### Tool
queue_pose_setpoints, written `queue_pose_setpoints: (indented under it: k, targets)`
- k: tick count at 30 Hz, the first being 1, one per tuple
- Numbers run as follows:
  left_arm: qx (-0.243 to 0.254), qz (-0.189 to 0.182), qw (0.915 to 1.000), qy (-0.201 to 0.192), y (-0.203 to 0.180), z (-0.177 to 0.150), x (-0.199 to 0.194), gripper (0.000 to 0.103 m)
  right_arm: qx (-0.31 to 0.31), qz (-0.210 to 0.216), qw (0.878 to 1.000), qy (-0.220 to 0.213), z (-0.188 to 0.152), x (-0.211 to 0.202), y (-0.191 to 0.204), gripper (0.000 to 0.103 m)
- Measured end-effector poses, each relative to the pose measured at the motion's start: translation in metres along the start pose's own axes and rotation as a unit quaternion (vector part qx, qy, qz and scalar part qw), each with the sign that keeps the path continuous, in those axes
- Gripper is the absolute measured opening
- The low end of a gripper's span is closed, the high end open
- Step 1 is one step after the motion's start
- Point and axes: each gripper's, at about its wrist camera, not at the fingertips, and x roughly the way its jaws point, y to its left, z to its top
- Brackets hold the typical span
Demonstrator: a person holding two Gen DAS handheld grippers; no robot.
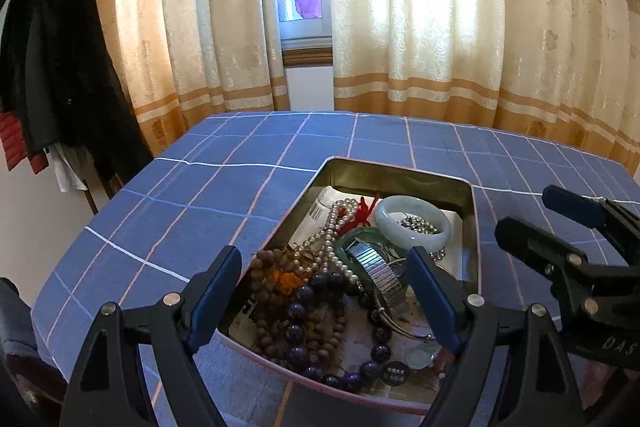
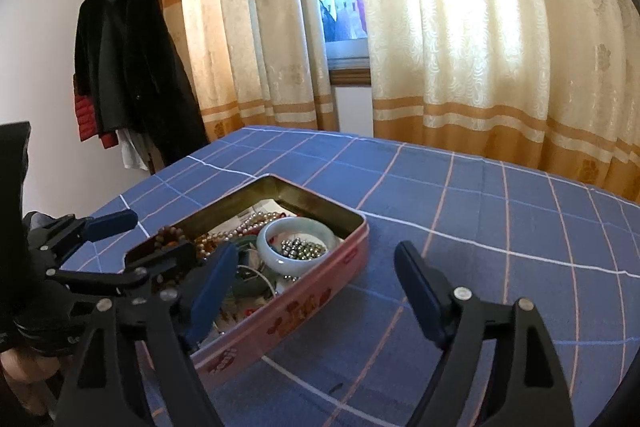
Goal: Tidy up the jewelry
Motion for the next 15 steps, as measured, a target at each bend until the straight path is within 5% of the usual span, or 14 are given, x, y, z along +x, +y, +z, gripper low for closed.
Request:
queue_pose_setpoints:
  k: [15]
  targets:
    - [-0.001,-0.003,1.0000,0.001,-0.0020,-0.0007,-0.0037,0.084,0.002,-0.005,1.000,-0.012,-0.0013,-0.0038,-0.0033,0.087]
